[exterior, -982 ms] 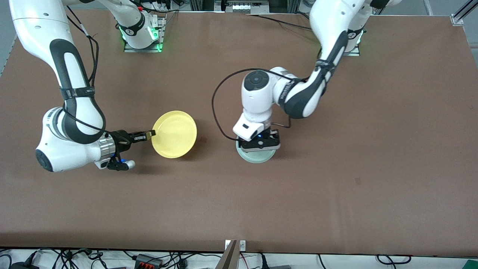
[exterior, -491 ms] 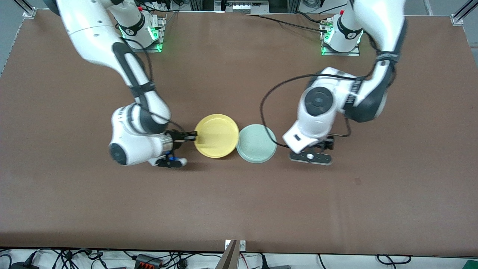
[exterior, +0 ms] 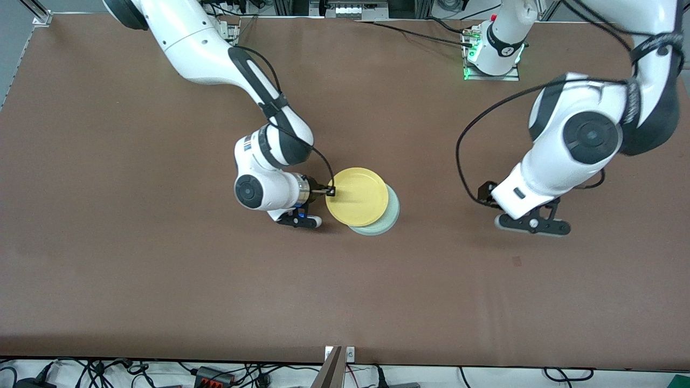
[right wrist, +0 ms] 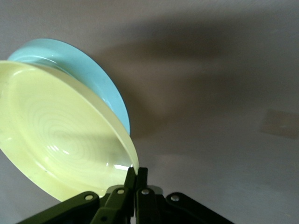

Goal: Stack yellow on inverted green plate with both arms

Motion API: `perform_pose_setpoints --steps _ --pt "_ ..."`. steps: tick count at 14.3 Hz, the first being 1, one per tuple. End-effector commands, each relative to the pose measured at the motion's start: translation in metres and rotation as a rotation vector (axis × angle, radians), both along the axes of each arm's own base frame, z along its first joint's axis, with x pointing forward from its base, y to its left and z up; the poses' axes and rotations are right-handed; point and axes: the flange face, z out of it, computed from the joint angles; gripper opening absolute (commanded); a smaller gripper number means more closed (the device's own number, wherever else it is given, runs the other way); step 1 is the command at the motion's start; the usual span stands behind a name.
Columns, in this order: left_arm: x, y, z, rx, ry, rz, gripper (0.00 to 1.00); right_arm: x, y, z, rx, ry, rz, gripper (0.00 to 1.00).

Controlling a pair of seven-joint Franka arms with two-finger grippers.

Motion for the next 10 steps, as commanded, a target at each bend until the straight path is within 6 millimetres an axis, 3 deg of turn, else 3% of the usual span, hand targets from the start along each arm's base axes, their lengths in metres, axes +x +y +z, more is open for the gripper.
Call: perform_pose_setpoints --steps 1,3,7,9,10 --pt "-0.019 0.015 0.039 -0.060 -0.009 -0.049 1.00 -0.003 0.016 -0.007 -0.017 -0.025 -0.036 0.00" --pt "-0.024 0.038 0.064 -0.142 -0.030 -0.033 1.00 0.001 0.019 -0.009 -0.010 -0.044 -0.081 0.00" --pt "-0.057 0.099 0.075 -0.187 -0.030 -0.055 1.00 0.004 0.022 -0.014 -0.006 -0.047 -0.088 0.00" --pt "-0.080 0.113 0.078 -0.160 -0.042 -0.039 1.00 0.008 0.025 -0.012 -0.003 -0.048 -0.103 0.00" --pt "-0.082 0.121 0.077 -0.079 -0.044 -0.052 1.00 0.008 0.026 -0.012 -0.003 -0.048 -0.107 0.00"
